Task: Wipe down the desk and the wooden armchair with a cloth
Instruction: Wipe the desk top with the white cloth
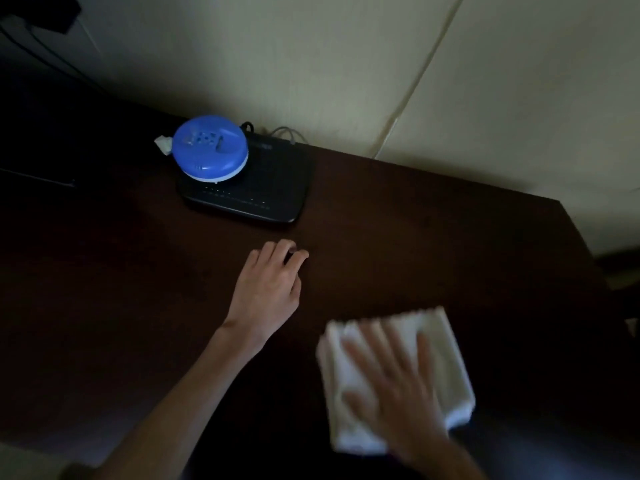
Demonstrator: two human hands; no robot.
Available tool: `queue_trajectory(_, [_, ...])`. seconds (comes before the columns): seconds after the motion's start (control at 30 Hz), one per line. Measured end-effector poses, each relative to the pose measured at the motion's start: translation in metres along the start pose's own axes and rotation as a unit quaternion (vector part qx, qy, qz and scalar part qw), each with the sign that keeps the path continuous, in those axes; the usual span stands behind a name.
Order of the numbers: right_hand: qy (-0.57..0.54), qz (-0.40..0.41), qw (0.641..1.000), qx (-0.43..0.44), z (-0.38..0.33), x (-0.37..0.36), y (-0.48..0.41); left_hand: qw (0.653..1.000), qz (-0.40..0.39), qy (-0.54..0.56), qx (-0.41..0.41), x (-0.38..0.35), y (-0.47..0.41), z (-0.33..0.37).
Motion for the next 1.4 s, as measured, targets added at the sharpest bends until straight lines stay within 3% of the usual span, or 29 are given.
queue_trajectory(0.2, [0.019, 0.024, 0.987, -0.161, 0.078, 0.015, -0.231, 0.999, 0.027, 0.024, 0.015, 0.003, -0.003, -0.017])
queue_trajectory(0.33, [-0.004, 0.018, 0.98, -0.197, 0.092, 0.016, -0.286, 0.999, 0.038, 0.024, 0.023, 0.001, 0.001, -0.022])
queue_trajectory(0.5, [0.014, 0.005, 0.992, -0.125, 0.055, 0.011, -0.213, 0.997, 0.043, 0.027, 0.055, 0.005, 0.004, -0.029])
queue_trajectory(0.73, [-0.008, -0.011, 0.999, 0.036, -0.06, -0.018, 0.037, 0.999, 0.009, 0.038, 0.016, 0.005, -0.005, -0.005])
queue_trajectory(0.83, [-0.012, -0.032, 0.996, 0.084, -0.076, -0.014, 0.064, 0.999, 0.007, 0.034, 0.01, 0.001, -0.007, 0.007])
queue_trajectory(0.93, [-0.017, -0.054, 0.993, 0.106, -0.058, -0.007, 0.031, 1.0, 0.011, 0.028, 0.002, -0.002, -0.01, 0.007])
queue_trajectory(1.2, [0.014, 0.005, 0.994, -0.104, 0.099, 0.008, -0.204, 0.998, 0.051, 0.012, 0.036, -0.005, -0.024, -0.004])
queue_trajectory(1.4, [-0.037, 0.015, 0.975, -0.219, 0.182, 0.02, -0.253, 0.999, 0.037, -0.027, 0.019, -0.017, -0.02, 0.006])
Point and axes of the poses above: each hand's wrist, its own y-axis away from the middle knuckle, its own x-axis out of the back of the hand, z = x × y, the point moved 2 cm from there along -y, towards the middle knuckle, and after that the axes turned 2 degrees about -y, right-handed, at the moved point
